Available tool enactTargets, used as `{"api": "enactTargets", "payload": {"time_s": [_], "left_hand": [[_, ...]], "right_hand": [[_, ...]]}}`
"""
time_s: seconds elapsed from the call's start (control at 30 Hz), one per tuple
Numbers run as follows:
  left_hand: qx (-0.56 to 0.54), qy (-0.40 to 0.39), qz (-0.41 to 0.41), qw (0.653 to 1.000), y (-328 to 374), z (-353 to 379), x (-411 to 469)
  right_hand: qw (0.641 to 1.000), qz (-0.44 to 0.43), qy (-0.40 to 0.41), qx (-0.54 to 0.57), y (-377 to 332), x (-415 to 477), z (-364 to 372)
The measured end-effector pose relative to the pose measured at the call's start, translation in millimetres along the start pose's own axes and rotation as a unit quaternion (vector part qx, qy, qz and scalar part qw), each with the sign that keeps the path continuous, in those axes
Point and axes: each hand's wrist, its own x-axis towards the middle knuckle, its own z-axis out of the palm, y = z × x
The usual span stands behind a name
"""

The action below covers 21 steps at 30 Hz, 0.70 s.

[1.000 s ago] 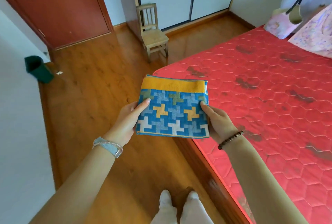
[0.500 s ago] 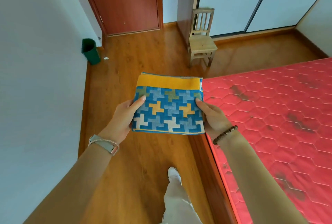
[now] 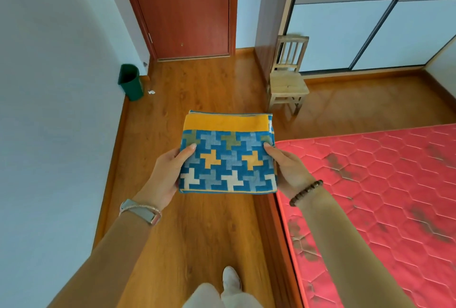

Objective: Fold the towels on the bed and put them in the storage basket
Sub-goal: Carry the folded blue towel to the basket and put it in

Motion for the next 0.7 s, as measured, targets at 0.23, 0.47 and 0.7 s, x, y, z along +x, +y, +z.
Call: {"api": "enactTargets", "payload": {"time_s": [0.23,0.47,0.7], "left_hand": [[-0.01,0.005,-0.002,1.0,31,-2,53],[-0.023,-0.003,-0.006,1.0,70,-17,124],[-0.003,-0.004,0.002,1.0,125,-45,209]], "right_hand": [[1.0,0.009,-0.02,0.003,-33,51,13],[1.0,0.007,-0.014,0.007,-61,121,42],[1.0,0.004,0.028,0.013,-97,204,91]]}}
